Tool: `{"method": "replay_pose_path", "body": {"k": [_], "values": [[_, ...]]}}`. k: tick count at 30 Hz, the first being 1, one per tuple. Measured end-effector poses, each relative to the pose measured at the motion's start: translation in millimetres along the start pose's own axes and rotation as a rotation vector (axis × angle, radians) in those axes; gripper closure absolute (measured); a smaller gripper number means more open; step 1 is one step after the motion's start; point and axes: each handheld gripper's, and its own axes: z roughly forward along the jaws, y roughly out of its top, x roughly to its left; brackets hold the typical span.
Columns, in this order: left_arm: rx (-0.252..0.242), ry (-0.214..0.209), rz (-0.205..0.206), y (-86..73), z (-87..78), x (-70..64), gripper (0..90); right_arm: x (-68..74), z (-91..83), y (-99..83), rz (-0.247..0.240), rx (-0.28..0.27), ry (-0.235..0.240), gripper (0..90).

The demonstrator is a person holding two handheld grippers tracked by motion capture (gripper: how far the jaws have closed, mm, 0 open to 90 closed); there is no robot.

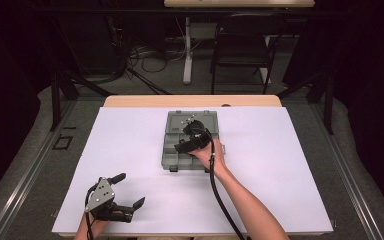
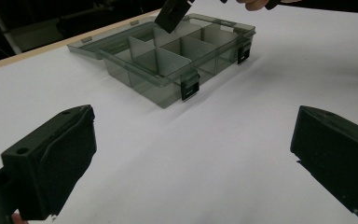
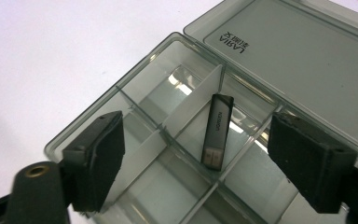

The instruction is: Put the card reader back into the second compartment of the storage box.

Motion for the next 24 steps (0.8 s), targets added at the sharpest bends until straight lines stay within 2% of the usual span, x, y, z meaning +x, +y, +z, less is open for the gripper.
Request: {"method": "replay_pose_path", "body": {"k": [3, 6, 8, 18, 21, 24], "values": [[0.004, 0.001, -0.002, 0.0, 0.8, -0.7, 0.3, -1.1, -5.2, -3.2, -0.004, -0.003, 0.019, 12.5], [0.002, -0.004, 0.000, 0.7, 0.2, -2.5, 0.3, -1.7, -10.6, -7.0, -0.014, 0.010, 0.040, 2.6], [0.002, -0.004, 0.006, 1.1, 0.5, -2.8, 0.3, -1.0, -14.3, -9.9, -0.022, 0.026, 0.044, 0.0], [0.001, -0.001, 0.006, 0.4, -1.1, -3.2, 0.3, -1.6, -30.2, -22.4, -0.040, 0.023, 0.075, 0.0], [0.006, -0.003, 0.003, 0.6, 0.0, -3.7, 0.4, -1.1, -34.6, -25.6, -0.061, 0.015, 0.069, 0.0], [0.007, -0.004, 0.008, 0.7, 0.4, -4.5, 0.3, 0.4, -39.6, -31.0, -0.069, 0.026, 0.082, 0.0]]}}
